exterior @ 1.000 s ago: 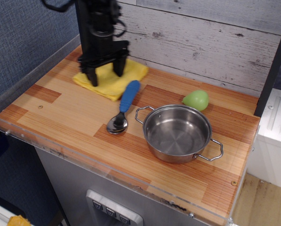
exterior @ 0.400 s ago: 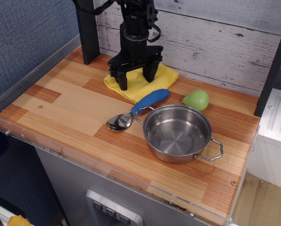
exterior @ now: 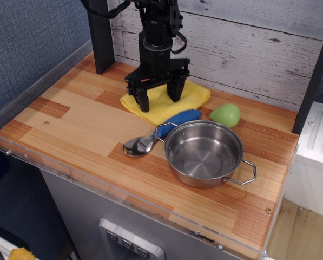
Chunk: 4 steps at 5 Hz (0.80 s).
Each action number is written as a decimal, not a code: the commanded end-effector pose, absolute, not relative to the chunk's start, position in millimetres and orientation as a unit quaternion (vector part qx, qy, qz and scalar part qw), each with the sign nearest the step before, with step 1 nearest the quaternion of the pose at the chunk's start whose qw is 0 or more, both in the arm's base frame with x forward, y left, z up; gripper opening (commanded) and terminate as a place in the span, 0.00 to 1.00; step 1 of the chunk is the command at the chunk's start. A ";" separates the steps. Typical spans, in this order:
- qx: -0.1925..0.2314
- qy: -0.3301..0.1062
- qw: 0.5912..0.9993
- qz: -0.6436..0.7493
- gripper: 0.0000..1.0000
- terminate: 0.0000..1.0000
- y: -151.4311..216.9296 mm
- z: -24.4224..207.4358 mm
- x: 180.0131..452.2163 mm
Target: Place the yellow towel behind the blue spoon
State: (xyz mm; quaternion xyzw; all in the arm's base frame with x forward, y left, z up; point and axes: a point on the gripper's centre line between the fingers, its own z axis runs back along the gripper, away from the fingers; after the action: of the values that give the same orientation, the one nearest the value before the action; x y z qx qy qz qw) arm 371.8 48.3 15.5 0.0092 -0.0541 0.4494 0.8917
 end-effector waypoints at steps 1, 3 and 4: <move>-0.012 -0.104 0.882 0.460 1.00 0.00 49.6 70.4 372.6; -0.026 -0.124 0.874 0.469 1.00 0.00 50.8 95.6 366.3; -0.040 -0.128 0.871 0.473 1.00 0.00 53.7 109.4 361.9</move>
State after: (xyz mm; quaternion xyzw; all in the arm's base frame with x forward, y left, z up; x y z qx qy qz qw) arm 362.3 51.9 86.7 -0.0322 -0.0951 0.4747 0.8744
